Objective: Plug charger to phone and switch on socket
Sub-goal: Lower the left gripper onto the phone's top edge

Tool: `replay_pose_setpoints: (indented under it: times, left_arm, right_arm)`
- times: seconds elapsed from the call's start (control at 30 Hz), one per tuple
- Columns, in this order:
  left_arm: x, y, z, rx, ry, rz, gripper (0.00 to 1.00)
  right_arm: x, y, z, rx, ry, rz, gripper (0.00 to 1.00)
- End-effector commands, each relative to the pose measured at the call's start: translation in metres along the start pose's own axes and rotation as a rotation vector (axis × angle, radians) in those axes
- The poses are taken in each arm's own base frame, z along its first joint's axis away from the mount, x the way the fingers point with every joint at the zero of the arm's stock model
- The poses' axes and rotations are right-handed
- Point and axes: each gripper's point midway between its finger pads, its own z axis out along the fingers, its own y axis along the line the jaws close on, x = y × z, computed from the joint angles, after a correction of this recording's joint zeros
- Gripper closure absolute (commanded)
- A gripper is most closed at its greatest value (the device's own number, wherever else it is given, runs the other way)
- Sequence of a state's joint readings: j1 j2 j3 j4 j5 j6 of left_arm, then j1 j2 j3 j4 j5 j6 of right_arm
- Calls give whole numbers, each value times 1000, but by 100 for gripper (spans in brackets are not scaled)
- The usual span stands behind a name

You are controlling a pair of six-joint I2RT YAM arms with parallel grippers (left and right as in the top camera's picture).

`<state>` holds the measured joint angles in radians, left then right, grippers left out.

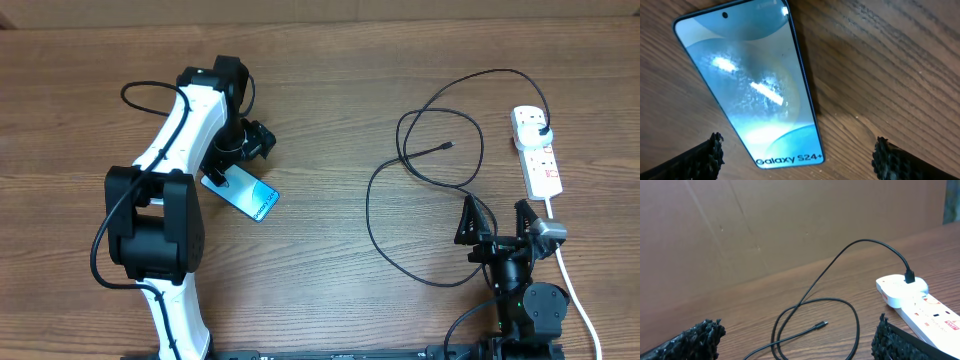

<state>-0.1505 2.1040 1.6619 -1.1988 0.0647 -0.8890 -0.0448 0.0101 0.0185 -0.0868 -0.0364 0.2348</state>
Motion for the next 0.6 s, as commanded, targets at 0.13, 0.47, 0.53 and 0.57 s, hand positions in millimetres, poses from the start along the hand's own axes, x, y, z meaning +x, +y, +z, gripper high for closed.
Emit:
replay_pose_setpoints:
  times: [0.13, 0.47, 0.53, 0.57]
  left_arm:
    - [-1, 7, 18, -26, -5, -19, 1]
    - [6, 17, 37, -49, 13, -36, 1]
    - [7, 20, 40, -56, 18, -40, 0]
    - [8, 20, 40, -58, 20, -41, 0]
  right_arm:
    - [3, -1, 0, 5, -1, -8, 0]
    - [3, -1, 0, 4, -1, -8, 0]
    - [3, -1, 0, 5, -1, -8, 0]
    - [3, -1, 0, 4, -1, -8, 0]
